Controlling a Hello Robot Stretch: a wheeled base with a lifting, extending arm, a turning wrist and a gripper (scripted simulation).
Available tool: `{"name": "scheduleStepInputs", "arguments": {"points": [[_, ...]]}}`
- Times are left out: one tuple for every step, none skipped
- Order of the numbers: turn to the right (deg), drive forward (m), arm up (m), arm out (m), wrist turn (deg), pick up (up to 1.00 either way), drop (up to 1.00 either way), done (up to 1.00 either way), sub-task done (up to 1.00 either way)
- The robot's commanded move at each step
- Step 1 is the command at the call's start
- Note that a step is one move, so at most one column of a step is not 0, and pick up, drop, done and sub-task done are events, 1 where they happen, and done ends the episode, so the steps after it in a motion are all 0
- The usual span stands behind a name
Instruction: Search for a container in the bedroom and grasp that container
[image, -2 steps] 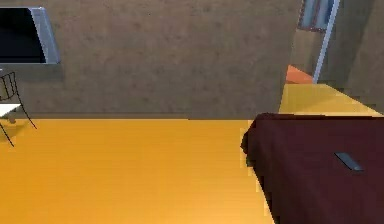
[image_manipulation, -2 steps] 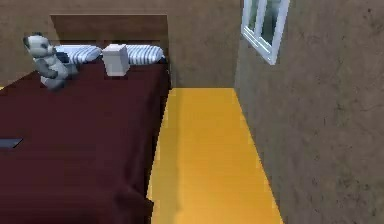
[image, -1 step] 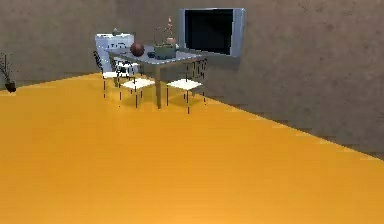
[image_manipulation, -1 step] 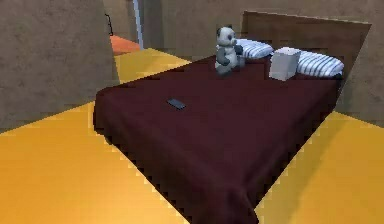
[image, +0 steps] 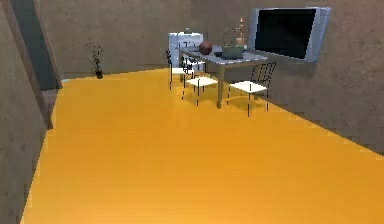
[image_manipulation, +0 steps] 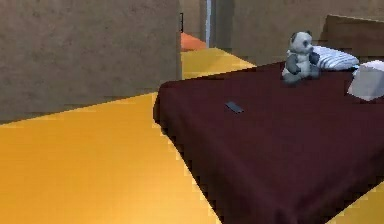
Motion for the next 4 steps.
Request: {"name": "scheduleStepInputs", "arguments": {"points": [[0.0, 1.0, 0.0, 0.0, 0.0, 0.0, 0.0, 0.0, 0.0], [0.0, 1.0, 0.0, 0.0, 0.0, 0.0, 0.0, 0.0, 0.0], [-6.0, 0.0, 0.0, 0.0, 0.0, 0.0, 0.0, 0.0, 0.0], [0.0, 0.55, 0.0, 0.0, 0.0, 0.0, 0.0, 0.0, 0.0]]}}
